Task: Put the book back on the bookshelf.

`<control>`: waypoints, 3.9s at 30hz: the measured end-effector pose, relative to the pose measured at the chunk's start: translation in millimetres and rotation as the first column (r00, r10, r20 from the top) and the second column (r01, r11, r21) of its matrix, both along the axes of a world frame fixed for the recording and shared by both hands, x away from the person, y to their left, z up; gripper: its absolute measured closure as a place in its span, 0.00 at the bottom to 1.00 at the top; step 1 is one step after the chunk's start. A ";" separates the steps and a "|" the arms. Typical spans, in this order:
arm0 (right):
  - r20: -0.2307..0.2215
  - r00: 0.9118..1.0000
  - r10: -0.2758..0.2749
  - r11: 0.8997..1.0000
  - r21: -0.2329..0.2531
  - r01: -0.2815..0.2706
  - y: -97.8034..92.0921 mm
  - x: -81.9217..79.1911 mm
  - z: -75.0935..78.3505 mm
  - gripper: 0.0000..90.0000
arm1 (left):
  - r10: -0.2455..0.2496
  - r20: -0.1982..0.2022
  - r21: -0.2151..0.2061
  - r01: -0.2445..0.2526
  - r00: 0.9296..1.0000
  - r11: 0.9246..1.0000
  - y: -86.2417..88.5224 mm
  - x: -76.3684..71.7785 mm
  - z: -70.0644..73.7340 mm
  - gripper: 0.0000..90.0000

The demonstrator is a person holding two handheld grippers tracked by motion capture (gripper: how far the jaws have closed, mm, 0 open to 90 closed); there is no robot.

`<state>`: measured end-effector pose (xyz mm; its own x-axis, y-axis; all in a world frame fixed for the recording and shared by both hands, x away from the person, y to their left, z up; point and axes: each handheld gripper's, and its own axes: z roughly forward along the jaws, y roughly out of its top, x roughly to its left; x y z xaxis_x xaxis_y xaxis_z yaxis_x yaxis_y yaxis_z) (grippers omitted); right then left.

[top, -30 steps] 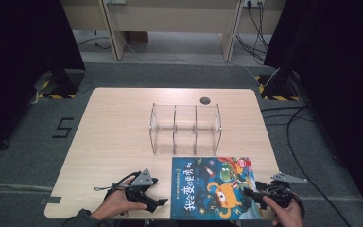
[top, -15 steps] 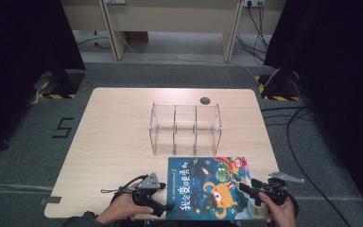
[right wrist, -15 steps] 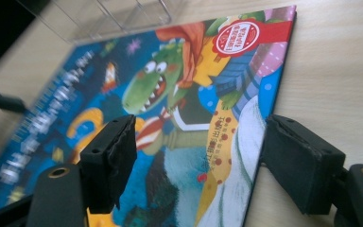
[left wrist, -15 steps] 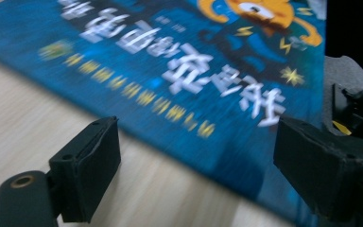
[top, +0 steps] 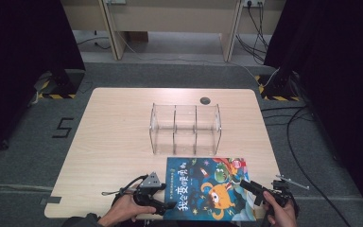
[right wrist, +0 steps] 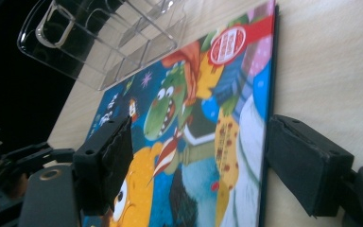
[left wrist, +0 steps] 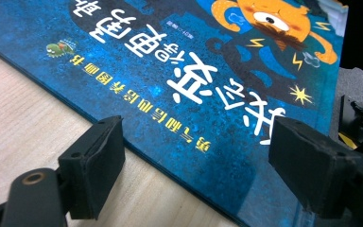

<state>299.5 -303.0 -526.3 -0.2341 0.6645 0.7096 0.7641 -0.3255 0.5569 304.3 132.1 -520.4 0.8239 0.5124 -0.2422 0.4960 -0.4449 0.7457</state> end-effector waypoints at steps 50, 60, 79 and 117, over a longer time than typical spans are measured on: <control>0.300 0.893 0.336 0.914 -0.333 -0.232 9.6 -11.9 29.5 0.48 | 0.008 0.029 0.012 -0.008 1.000 1.000 7.6 1.8 -1.1 0.20; 0.372 0.858 0.354 0.899 -0.388 -0.203 9.7 -15.3 36.5 0.48 | 0.018 0.017 0.005 -0.018 1.000 1.000 7.9 3.2 -1.1 0.16; 0.501 0.761 0.413 0.871 -0.463 -0.168 10.3 -35.6 49.0 0.48 | 0.013 -0.049 -0.064 -0.016 0.999 0.998 5.1 9.6 -2.4 0.08; 0.270 0.842 0.468 0.800 -0.533 -0.274 17.6 -26.1 23.0 0.45 | -0.005 -0.191 -0.253 -0.045 0.982 0.966 14.7 15.5 14.9 0.63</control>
